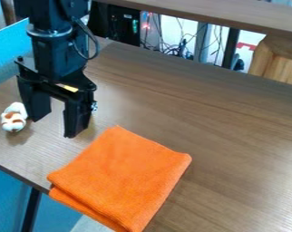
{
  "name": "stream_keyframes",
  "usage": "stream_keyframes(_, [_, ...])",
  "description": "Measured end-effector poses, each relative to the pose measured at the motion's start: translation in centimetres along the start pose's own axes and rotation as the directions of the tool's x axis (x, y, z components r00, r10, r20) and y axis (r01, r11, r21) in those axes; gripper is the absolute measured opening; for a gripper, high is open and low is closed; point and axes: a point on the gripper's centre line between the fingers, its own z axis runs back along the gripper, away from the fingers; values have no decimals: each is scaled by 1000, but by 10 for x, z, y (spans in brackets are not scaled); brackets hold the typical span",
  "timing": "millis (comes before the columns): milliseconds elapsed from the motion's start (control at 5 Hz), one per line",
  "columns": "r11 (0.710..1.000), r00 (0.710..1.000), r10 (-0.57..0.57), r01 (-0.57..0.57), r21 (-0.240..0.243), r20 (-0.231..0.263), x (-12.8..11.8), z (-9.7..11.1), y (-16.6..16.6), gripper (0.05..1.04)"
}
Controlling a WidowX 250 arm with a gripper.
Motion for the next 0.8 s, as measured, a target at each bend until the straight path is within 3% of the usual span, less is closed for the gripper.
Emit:
stream_keyframes(200, [1000,1000,0,0,-2,-23,-2,-5,0,1004])
stream_keyframes(400, [997,997,-71,71,14,-24,13,-28,-7,1004])
stream_keyframes(600, [989,988,-149,149,21,29,24,-45,-10,1004])
stream_keyframes(800, [984,984,-176,176,0,8,30,-73,-14,1004])
